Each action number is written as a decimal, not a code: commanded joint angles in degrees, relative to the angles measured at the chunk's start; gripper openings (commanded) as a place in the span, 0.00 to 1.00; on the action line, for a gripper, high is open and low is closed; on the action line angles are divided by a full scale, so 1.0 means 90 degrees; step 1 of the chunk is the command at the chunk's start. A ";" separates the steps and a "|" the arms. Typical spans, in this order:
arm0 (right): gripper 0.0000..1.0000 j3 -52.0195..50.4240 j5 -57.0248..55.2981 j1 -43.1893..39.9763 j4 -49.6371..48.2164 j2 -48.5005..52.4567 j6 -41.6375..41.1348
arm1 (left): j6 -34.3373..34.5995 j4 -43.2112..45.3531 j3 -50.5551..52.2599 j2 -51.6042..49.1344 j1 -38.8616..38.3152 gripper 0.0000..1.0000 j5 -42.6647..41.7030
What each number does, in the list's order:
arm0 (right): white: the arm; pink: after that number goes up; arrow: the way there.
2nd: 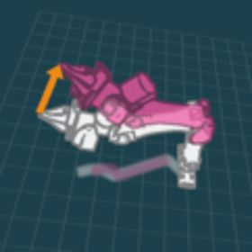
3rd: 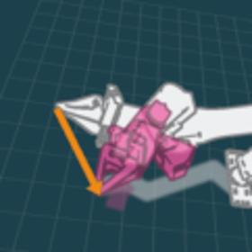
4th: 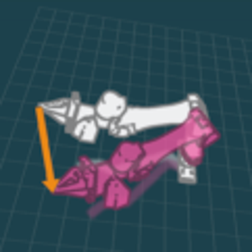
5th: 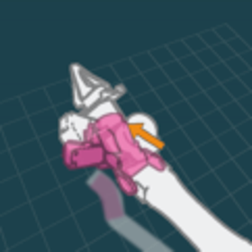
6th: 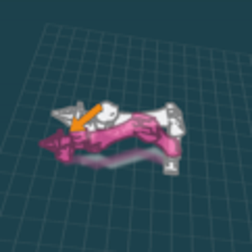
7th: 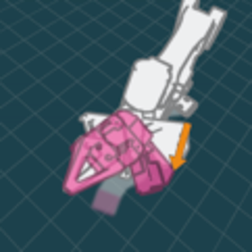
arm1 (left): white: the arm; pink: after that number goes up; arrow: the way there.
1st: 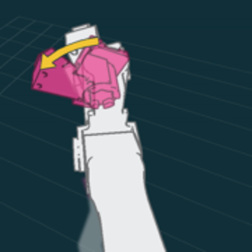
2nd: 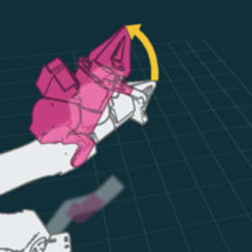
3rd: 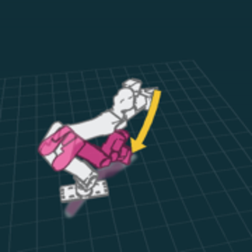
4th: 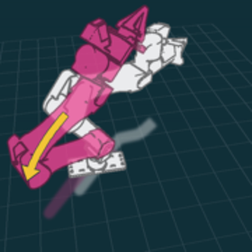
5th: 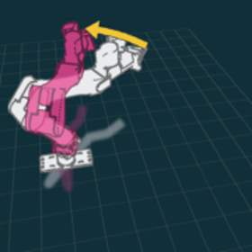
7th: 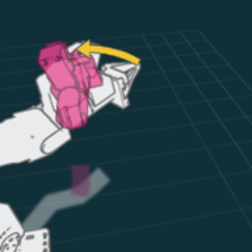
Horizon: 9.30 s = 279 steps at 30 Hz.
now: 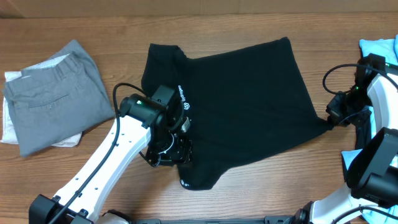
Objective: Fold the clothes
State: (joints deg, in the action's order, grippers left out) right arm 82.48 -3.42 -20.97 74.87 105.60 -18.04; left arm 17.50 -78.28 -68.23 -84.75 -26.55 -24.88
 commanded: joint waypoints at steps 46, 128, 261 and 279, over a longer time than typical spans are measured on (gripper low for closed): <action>0.13 -0.0129 0.0182 0.0719 -0.0908 -0.0087 0.0007 | -0.0134 0.3631 -0.3252 -0.3725 0.2681 0.21 0.1780; 1.00 0.0891 0.0007 0.1078 -0.6084 0.2594 0.1632 | 0.0498 0.6322 -0.0957 -0.3429 0.2960 0.58 0.2973; 0.04 -0.0670 0.0719 -0.0284 -0.2110 0.0743 -0.1134 | 0.0590 0.1897 -0.0765 -0.2737 0.0153 0.55 0.0991; 0.04 -0.0651 0.1052 -0.0432 -0.1695 -0.0097 -0.0835 | 0.0308 0.1741 -0.0228 -0.1559 0.1185 0.04 0.1472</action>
State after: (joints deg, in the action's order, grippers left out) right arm 76.64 5.56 -23.66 58.63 111.13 -27.11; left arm 23.07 -61.47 -70.46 -106.28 -21.34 -14.06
